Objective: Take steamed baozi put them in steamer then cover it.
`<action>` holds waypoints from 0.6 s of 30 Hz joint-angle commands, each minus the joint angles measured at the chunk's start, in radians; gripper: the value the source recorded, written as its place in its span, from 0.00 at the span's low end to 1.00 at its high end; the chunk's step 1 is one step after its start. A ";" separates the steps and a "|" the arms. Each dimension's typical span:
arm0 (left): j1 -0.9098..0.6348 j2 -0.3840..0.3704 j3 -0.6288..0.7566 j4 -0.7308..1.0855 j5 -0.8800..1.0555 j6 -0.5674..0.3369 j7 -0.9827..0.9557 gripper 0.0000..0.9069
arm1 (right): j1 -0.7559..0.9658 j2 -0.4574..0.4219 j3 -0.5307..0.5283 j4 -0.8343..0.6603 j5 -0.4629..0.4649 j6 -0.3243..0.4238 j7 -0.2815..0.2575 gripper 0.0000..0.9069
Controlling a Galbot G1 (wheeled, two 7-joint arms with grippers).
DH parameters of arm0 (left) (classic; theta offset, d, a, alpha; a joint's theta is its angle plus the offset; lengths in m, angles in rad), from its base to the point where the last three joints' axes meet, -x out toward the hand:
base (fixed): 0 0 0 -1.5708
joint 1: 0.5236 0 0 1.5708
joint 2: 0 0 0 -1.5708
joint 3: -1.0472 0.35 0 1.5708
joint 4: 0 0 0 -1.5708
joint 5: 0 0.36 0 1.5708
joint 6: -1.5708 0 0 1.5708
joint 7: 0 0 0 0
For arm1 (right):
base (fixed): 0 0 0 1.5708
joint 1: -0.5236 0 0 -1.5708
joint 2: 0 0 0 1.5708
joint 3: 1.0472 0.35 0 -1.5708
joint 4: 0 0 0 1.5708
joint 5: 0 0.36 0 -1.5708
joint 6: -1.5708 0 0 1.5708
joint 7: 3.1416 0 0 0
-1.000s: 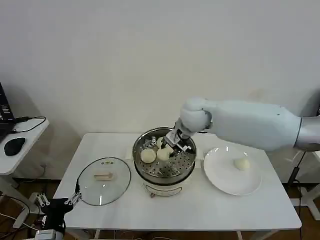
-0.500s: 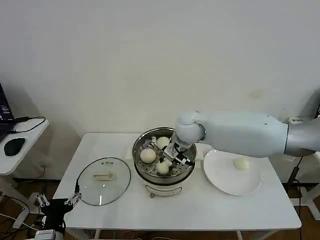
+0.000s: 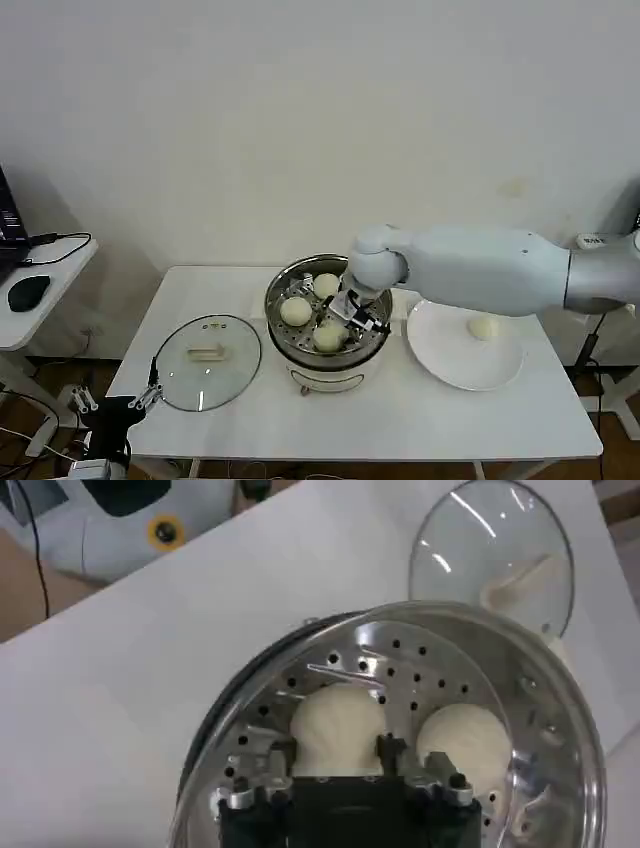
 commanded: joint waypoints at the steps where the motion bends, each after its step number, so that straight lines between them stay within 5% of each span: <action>1: 0.000 0.001 0.000 -0.002 0.000 0.000 0.000 1.00 | 0.002 0.004 0.003 -0.008 -0.008 0.009 0.003 1.00; 18: -0.009 0.013 0.006 -0.002 -0.001 0.002 0.000 1.00 | 0.044 -0.032 0.104 -0.100 0.005 -0.012 0.023 1.00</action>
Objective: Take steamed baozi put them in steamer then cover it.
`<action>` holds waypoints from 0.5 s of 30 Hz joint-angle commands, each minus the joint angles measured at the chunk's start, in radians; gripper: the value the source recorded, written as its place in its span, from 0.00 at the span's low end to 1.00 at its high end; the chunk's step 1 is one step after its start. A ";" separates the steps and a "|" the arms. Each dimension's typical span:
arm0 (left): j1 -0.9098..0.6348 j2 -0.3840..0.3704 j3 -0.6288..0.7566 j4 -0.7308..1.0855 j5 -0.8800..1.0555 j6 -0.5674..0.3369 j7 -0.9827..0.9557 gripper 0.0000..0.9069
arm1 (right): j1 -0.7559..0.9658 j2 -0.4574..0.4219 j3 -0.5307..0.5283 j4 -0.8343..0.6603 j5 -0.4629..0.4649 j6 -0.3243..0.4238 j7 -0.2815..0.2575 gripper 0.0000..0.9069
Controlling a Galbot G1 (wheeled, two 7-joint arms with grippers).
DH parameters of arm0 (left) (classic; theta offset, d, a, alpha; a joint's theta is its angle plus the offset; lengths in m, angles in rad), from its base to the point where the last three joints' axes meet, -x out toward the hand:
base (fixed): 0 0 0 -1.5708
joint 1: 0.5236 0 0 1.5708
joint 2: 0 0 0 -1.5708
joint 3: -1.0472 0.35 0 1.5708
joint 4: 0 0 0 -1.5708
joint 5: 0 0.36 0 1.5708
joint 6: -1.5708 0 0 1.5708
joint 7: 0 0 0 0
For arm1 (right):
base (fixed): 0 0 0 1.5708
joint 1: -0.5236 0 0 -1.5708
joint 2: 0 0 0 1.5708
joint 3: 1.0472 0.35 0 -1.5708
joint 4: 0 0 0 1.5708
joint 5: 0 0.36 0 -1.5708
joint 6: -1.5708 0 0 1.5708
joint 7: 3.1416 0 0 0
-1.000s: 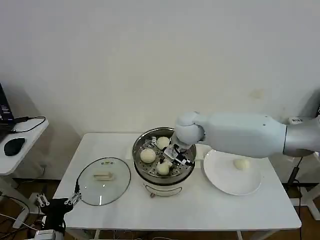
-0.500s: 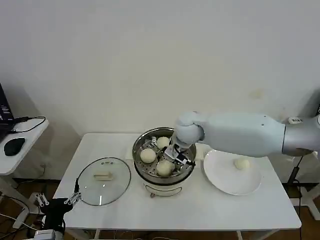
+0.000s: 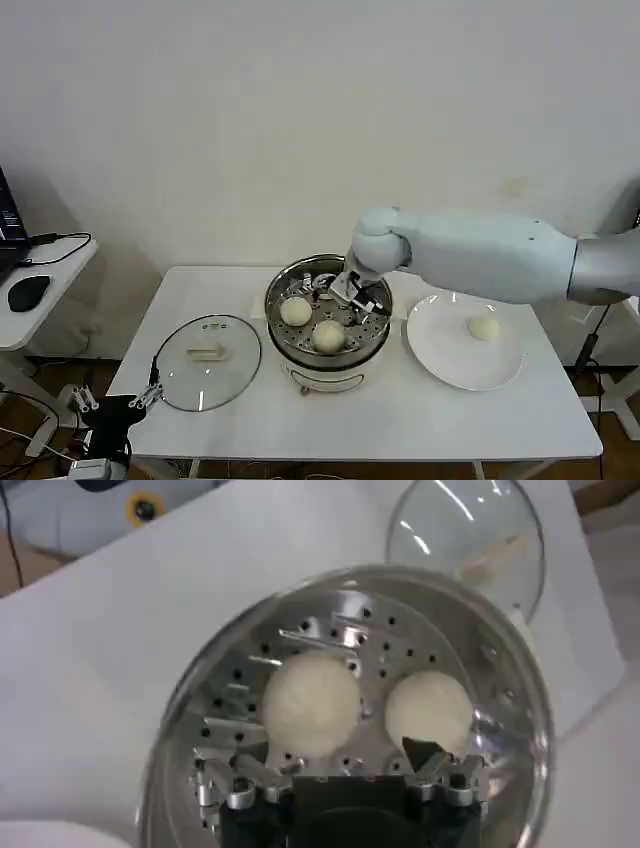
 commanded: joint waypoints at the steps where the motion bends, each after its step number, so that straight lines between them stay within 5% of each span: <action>1: -0.011 0.012 0.004 0.002 -0.003 0.003 0.000 1.00 | 0.025 -0.041 0.068 -0.059 0.013 -0.018 0.010 1.00; 6: -0.032 0.036 0.004 0.010 -0.021 0.010 -0.001 1.00 | 0.093 -0.180 0.061 -0.032 0.028 -0.101 0.012 1.00; 15: -0.071 0.072 0.035 0.036 -0.036 0.012 0.000 1.00 | 0.067 -0.549 0.006 -0.044 -0.034 -0.115 -0.019 1.00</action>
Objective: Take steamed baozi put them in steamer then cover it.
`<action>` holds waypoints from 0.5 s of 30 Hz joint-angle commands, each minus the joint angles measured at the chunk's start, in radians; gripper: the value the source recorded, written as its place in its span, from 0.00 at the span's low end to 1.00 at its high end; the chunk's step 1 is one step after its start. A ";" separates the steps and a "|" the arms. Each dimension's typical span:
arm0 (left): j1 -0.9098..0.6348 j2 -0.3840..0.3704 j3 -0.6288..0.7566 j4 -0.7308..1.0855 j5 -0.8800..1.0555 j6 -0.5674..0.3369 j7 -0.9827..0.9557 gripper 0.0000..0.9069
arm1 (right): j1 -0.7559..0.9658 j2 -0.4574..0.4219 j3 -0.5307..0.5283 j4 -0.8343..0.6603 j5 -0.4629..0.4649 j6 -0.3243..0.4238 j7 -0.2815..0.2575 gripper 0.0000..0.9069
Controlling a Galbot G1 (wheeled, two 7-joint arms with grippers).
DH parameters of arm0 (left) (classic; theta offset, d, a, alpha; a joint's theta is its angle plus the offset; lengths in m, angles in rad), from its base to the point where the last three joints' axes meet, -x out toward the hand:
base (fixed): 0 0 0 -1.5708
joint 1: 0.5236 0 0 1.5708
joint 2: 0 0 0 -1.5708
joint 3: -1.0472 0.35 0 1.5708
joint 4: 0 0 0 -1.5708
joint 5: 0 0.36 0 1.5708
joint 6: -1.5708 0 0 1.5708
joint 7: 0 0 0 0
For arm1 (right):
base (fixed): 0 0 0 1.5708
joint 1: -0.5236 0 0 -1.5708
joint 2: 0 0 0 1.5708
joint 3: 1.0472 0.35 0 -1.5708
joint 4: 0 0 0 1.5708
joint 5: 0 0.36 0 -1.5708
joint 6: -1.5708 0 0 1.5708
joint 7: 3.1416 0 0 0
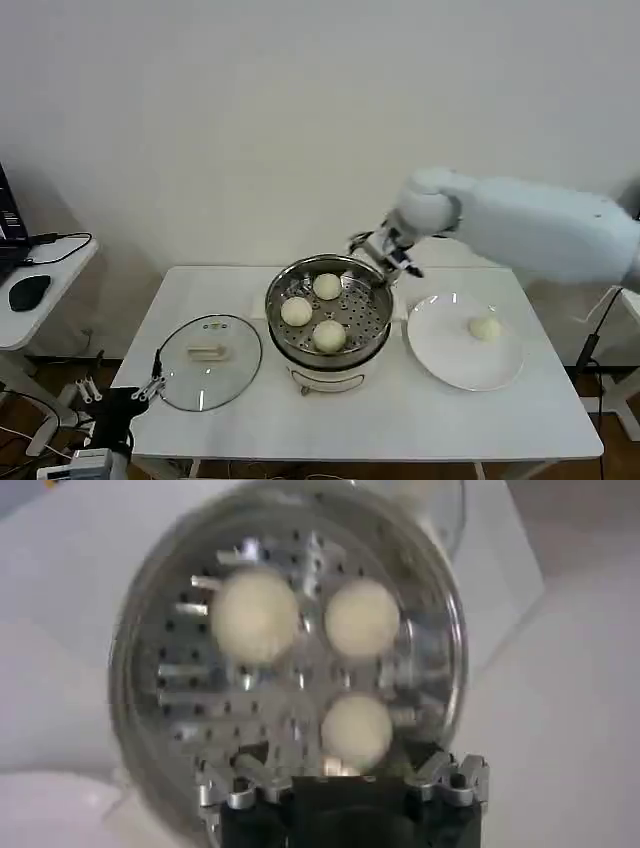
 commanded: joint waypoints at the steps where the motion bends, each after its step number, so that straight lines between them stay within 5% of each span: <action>1: -0.034 0.032 0.031 0.018 -0.007 0.001 0.000 1.00 | -0.028 -0.384 -0.010 -0.015 -0.051 -0.043 -0.011 1.00; 7: -0.044 0.035 0.050 0.024 -0.002 0.001 0.000 1.00 | -0.172 -0.480 0.054 -0.034 -0.137 -0.008 0.004 1.00; 15: -0.038 0.028 0.050 0.023 0.004 0.001 0.000 1.00 | -0.455 -0.470 0.252 -0.083 -0.193 0.007 0.040 1.00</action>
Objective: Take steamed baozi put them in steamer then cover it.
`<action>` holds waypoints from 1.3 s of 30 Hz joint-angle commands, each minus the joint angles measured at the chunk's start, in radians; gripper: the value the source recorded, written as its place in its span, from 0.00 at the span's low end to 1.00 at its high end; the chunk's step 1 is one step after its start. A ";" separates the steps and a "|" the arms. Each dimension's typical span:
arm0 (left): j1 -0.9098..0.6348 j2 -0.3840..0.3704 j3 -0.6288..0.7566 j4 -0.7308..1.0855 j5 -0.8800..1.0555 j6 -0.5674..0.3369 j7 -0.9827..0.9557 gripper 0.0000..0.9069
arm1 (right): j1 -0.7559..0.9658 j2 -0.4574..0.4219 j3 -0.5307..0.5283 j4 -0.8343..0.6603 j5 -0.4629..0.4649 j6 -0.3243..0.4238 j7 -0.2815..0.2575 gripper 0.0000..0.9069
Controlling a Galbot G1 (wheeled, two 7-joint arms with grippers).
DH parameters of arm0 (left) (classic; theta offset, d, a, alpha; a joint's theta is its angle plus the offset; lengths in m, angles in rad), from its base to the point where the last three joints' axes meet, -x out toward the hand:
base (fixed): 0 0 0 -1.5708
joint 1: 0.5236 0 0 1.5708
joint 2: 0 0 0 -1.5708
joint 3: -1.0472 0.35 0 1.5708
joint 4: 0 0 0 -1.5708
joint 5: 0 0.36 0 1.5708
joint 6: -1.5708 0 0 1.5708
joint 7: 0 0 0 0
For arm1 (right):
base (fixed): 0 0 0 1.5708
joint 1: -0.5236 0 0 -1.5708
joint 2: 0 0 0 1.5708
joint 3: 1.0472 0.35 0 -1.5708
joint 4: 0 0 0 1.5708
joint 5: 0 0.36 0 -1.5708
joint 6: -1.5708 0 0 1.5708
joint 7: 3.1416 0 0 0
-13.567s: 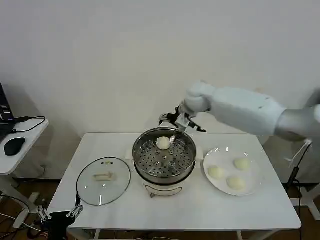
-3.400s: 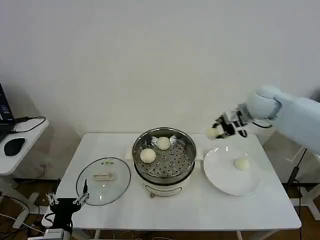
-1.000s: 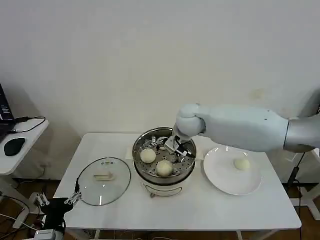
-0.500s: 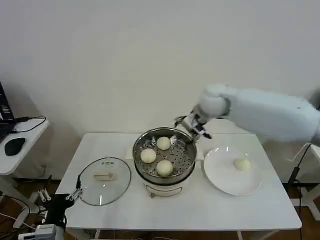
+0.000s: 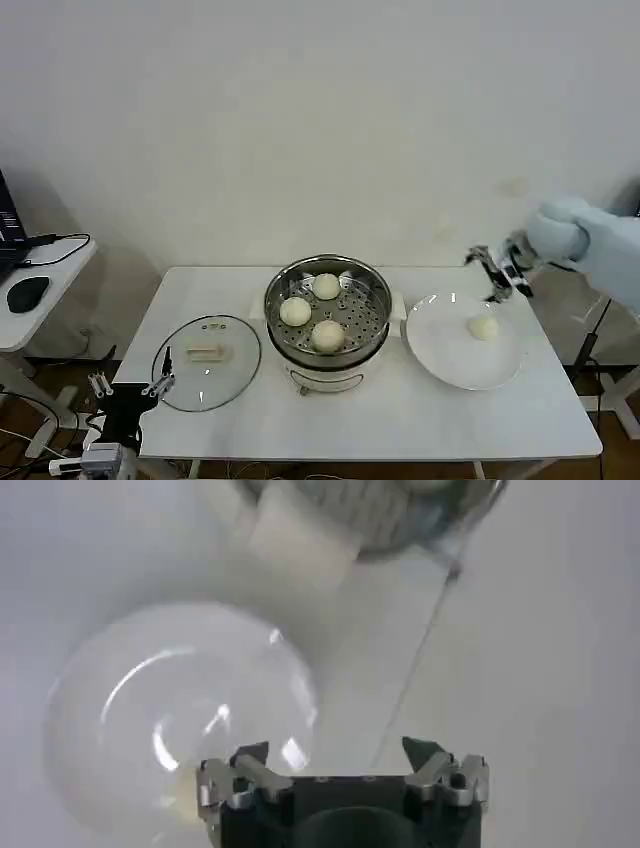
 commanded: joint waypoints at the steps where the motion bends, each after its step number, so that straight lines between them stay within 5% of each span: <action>1: -0.004 0.003 0.010 0.002 0.005 0.001 -0.001 1.00 | -0.334 -0.110 0.211 -0.053 -0.081 0.008 0.023 1.00; 6: 0.009 -0.006 0.002 0.000 0.010 0.004 -0.001 1.00 | -0.460 -0.020 0.339 -0.172 -0.120 0.026 0.036 1.00; 23: 0.030 -0.024 -0.023 0.019 0.009 -0.002 -0.001 1.00 | -0.524 0.224 0.428 -0.476 -0.155 0.062 0.043 1.00; 39: 0.020 -0.026 -0.020 0.034 0.008 -0.004 0.000 1.00 | -0.517 0.291 0.469 -0.583 -0.202 0.064 0.047 1.00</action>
